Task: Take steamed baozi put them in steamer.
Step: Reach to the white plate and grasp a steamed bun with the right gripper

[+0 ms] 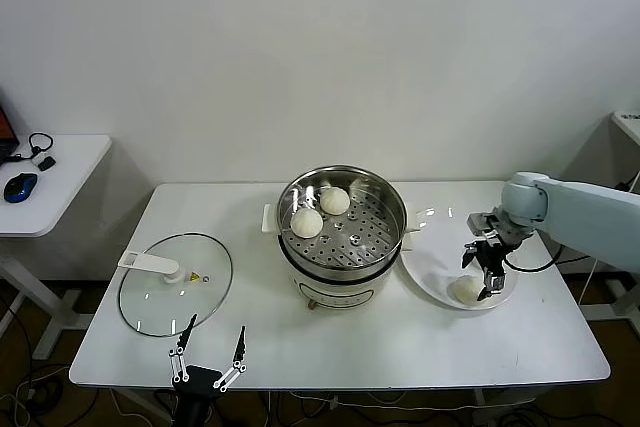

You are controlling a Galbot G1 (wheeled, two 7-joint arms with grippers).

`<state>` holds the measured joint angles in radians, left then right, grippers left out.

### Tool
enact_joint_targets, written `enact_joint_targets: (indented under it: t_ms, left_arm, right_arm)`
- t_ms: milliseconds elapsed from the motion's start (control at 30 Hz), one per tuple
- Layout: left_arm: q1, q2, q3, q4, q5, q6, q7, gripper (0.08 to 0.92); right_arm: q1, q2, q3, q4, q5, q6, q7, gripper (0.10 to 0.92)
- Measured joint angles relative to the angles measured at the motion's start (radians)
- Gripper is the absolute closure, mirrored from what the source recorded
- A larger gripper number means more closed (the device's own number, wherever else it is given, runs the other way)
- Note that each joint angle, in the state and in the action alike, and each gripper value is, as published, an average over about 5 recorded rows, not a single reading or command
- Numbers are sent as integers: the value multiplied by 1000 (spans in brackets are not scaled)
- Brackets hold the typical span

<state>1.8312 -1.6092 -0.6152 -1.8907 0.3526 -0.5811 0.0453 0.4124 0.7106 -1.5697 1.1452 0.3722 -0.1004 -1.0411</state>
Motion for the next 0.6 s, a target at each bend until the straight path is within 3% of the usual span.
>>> enact_joint_targets:
  t_ms: [600]
  left_arm:
    - [3, 0, 9, -7, 8, 3, -1, 177]
  right_arm:
    - [-1, -11, 2, 6, -4, 0, -11, 412]
